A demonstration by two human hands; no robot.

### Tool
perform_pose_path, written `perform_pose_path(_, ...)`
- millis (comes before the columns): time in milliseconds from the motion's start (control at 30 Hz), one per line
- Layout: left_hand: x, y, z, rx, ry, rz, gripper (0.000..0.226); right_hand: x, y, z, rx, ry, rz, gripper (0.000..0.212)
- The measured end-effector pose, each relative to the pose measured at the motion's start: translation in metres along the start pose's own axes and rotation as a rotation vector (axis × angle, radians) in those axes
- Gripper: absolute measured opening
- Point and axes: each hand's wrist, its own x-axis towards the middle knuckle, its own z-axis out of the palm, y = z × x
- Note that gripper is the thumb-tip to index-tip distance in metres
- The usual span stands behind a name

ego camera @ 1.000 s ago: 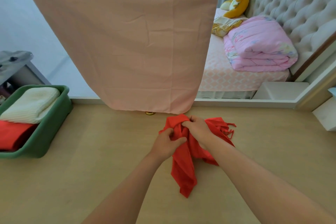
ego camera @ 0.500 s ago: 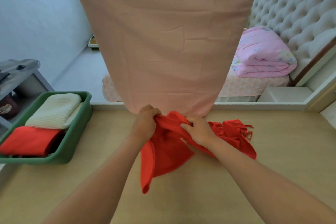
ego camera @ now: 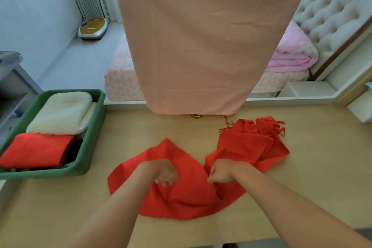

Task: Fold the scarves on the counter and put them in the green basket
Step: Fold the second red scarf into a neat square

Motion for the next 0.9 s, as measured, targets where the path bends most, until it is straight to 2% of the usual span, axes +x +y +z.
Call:
perform_pose_path(100, 0.020, -0.004, -0.004, 0.120, 0.517, 0.203, 0.030, 0.008, 0.002, -0.004, 0.052, 0.282, -0.011, 0.029)
perform_pose_path(167, 0.029, 0.000, -0.003, 0.140, 0.657, 0.292, 0.040, 0.014, 0.008, -0.007, 0.088, 0.390, -0.008, 0.032)
perform_pose_path(267, 0.045, 0.013, 0.001, 0.243, 0.649, 0.367, 0.057, 0.027, 0.020, -0.006, 0.015, 0.435, -0.057, 0.041)
perform_pose_path(400, 0.070, 0.025, 0.011, 0.344, 0.549, 0.319, 0.063, 0.051, 0.039, 0.004, -0.036, 0.372, -0.105, 0.055)
perform_pose_path(467, 0.074, 0.021, 0.012, 0.432, 0.575, 0.256, 0.052, 0.064, 0.046, 0.010, -0.015, 0.327, -0.109, 0.057)
perform_pose_path(533, 0.075, 0.013, 0.010, 0.463, 0.661, 0.221, 0.035, 0.072, 0.052, 0.012, -0.038, 0.300, -0.097, 0.046)
perform_pose_path(600, 0.073, 0.002, 0.006, 0.356, 0.841, 0.186, 0.027, 0.077, 0.055, 0.011, -0.067, 0.357, -0.057, 0.024)
perform_pose_path(667, 0.063, -0.006, 0.000, 0.117, 1.082, 0.118, 0.018, 0.079, 0.056, 0.003, 0.027, 0.480, 0.012, 0.015)
perform_pose_path(733, 0.053, -0.015, -0.010, -0.101, 1.253, -0.018, 0.013, 0.081, 0.058, -0.012, 0.217, 0.650, 0.101, 0.015)
perform_pose_path(800, 0.048, -0.022, -0.021, -0.272, 1.313, -0.143, 0.017, 0.083, 0.060, -0.032, 0.444, 0.834, 0.171, 0.018)
perform_pose_path(833, 0.048, -0.024, -0.026, -0.342, 1.331, -0.161, 0.021, 0.084, 0.060, -0.042, 0.541, 0.910, 0.178, 0.021)
perform_pose_path(900, 0.049, -0.022, -0.032, -0.400, 1.397, -0.087, 0.033, 0.085, 0.056, -0.055, 0.647, 0.982, 0.120, 0.032)
